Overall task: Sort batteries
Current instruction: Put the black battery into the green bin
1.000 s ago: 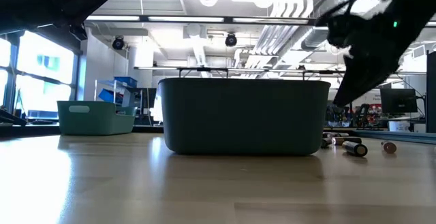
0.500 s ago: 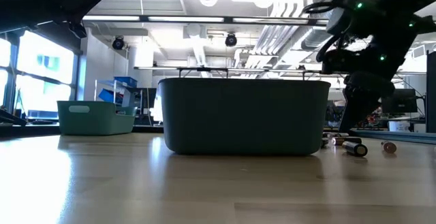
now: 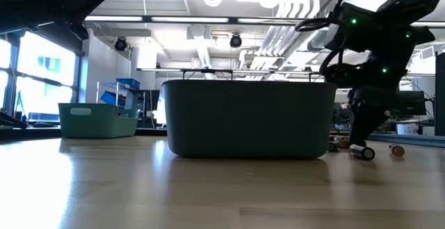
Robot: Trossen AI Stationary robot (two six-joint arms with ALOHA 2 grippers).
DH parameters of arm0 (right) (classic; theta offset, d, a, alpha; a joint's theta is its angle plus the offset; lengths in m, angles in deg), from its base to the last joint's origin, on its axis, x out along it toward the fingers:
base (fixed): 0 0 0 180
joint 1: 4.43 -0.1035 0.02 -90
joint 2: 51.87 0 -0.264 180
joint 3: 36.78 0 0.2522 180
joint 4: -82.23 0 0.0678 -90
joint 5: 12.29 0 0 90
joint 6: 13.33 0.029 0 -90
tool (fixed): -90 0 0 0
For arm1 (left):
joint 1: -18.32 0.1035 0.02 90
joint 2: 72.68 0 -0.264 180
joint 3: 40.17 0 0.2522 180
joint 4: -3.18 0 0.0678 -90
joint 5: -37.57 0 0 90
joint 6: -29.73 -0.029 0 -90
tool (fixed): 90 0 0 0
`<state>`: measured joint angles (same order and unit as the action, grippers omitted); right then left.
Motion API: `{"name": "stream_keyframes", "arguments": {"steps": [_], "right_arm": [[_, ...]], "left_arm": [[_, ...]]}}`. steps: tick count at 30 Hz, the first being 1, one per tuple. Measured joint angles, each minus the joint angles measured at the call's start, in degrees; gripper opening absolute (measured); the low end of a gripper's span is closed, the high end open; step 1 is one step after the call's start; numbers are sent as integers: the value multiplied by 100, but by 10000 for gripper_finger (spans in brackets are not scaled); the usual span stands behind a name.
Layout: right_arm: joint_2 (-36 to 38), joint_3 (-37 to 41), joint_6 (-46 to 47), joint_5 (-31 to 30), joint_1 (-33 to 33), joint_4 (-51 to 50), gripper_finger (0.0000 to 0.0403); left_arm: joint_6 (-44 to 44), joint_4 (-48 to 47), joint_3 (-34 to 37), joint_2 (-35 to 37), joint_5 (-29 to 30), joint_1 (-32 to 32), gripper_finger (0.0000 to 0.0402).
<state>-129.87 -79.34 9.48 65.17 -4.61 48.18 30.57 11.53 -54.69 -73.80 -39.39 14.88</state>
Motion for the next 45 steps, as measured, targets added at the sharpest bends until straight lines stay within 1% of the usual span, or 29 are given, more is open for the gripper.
{"name": "stream_keyframes", "arguments": {"steps": [4, 7, 9, 12, 13, 15, 17, 18, 21, 24, 27, 30, 35, 38, 41, 43, 45], "right_arm": [[23, 31, 411, -1129, -244, 273, 20], [33, 22, 387, -1841, -431, 1215, 20], [33, 22, 117, -2462, -549, 1868, 20], [44, 22, -546, -3284, -673, 2982, 20], [44, 22, -766, -3440, -696, 3436, 20], [44, 22, -1264, -3518, -721, 4439, 20], [-5, 18, -1854, -3352, -762, 5563, 20], [-60, 15, -2177, -3141, -781, 6134, 20], [-350, 14, -2994, -2016, -824, 7684, 20], [-808, -103, -3375, -962, -811, 8994, 20], [-1423, -425, -3556, -387, -811, 9765, 20], [-2081, -1008, -3637, -67, -811, 9927, 20], [-3045, -2127, -3819, 7, -807, 9859, 20], [-3443, -2674, -3799, 289, -781, 9813, 20], [-3746, -3133, -3554, 704, -745, 9567, 20], [-3904, -3413, -3432, 920, -732, 9395, 20], [-4027, -3675, -3383, 1009, -732, 9172, 20]], "left_arm": [[1, -166, 0, 1, 0, 0, 5], [2, -420, 2, 2, 0, 0, 5], [2, -584, 2, 0, 0, 0, 5], [1, -682, 4, 0, 0, 0, 5], [-3, -698, 4, 0, -2, 0, 5], [-63, -687, 4, 0, 0, 0, 5], [-246, -659, 4, 0, -2, 2, 5], [-312, -627, 4, -3, -22, 2, 5], [-470, -380, 4, -117, -210, 2, 5], [-563, 50, 4, -388, -424, 0, 6], [-552, 552, 4, -798, -412, 0, 25], [-561, 893, 4, -1280, -341, 4, 65], [-532, 1372, 4, -2041, -306, 4, 150], [-419, 1846, 4, -2418, -489, 4, 191], [-488, 2302, 4, -2730, -892, 2, 215], [-588, 2472, 2, -2916, -1048, 0, 220], [-686, 2454, -42, -3080, -1199, 0, 222]]}}
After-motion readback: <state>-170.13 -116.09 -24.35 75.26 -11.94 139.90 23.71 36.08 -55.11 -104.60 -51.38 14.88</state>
